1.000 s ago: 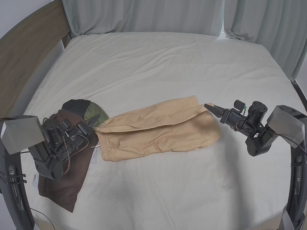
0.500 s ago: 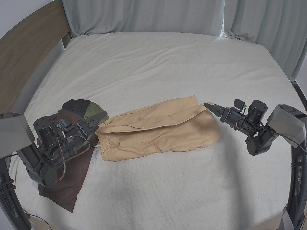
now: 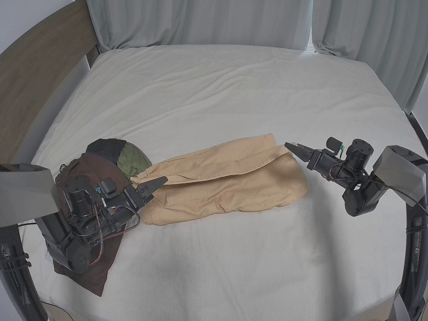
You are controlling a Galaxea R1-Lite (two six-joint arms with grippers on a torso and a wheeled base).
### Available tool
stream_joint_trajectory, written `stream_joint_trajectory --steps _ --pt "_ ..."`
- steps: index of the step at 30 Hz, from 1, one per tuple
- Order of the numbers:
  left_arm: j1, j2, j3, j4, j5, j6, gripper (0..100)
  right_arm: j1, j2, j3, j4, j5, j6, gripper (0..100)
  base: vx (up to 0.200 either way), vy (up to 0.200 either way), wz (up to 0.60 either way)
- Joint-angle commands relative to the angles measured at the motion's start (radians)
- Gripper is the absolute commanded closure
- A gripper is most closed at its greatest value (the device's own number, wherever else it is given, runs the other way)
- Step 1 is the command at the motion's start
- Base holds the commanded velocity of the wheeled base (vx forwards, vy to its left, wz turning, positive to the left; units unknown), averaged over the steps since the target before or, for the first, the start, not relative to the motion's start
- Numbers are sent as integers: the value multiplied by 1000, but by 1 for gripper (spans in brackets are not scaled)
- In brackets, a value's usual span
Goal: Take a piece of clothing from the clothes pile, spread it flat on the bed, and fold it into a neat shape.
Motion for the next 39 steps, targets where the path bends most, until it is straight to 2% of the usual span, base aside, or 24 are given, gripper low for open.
stream_joint_trajectory --steps 1,10,17,25,28,33,39 --pt "2 112 -82 -1 8 0 0 0 -6 0 -1 0 0 0 0 0 0" --pt "17 224 -276 5 25 -3 0 -1 -9 1 -2 0 0 0 0 0 0" --pt "46 264 -349 5 37 -3 0 -3 -43 26 -30 0 2 0 0 0 0" --pt "89 276 -470 11 85 -9 0 -52 -94 112 -100 0 0 0 0 0 0" --pt "98 279 -488 24 86 -16 0 -64 -92 147 -116 0 -9 0 0 0 0" --pt "103 294 -513 57 103 -29 0 -61 -78 185 -117 2 -77 0 0 0 0" --pt "111 323 -546 114 144 -29 0 -37 -78 199 -116 2 -80 0 0 0 0"
